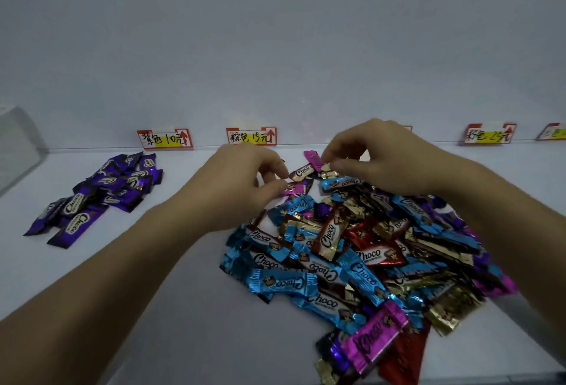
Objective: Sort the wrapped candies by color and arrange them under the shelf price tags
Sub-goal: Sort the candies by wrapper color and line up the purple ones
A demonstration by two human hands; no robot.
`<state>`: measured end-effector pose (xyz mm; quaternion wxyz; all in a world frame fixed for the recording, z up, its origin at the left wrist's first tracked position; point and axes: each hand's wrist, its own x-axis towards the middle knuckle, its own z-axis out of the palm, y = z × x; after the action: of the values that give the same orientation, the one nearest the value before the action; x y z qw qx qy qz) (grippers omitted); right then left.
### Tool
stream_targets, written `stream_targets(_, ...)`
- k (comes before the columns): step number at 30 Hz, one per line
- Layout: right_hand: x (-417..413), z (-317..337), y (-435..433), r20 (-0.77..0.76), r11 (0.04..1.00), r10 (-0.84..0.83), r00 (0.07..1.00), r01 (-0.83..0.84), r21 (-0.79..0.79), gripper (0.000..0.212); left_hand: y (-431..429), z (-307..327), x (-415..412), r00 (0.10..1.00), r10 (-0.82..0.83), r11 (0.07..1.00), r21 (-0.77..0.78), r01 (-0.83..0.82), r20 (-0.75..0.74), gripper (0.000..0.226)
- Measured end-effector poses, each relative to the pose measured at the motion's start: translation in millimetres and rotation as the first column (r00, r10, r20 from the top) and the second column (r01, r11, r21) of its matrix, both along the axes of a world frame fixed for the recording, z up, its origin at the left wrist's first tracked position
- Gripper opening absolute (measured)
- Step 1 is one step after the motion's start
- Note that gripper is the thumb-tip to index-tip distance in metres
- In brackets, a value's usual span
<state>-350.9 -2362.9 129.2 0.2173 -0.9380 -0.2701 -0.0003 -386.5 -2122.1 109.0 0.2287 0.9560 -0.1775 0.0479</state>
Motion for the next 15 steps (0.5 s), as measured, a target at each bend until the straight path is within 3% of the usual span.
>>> stream_targets(2,-7,-6,-11,0.010,0.999,0.033,0.999,-0.033,0.010,0.018,-14,4,-7,0.998,-0.059,0.996,-0.059,0.059,0.011,0.008)
stream_targets(7,-18,0,-31,-0.071,0.987,0.160,0.985,-0.161,-0.005,0.021,-40,-6,-20,0.987,-0.149,0.984,-0.103,0.143,-0.052,0.026)
stream_targets(10,-18,-2,-36,-0.142,0.966,0.184,0.973,-0.206,-0.158,0.029,-42,-13,-22,0.985,-0.150,0.988,-0.060,0.145,-0.082,0.036)
stream_targets(12,-18,-6,-35,-0.145,0.960,0.170,0.975,-0.196,-0.198,0.031,-41,-16,-23,0.984,-0.165,0.986,-0.035,0.163,-0.064,0.033)
stream_targets(15,-19,-7,-34,-0.100,0.983,0.149,0.984,-0.158,-0.091,0.026,-36,-19,-24,0.985,-0.168,0.984,-0.059,0.167,-0.026,0.020)
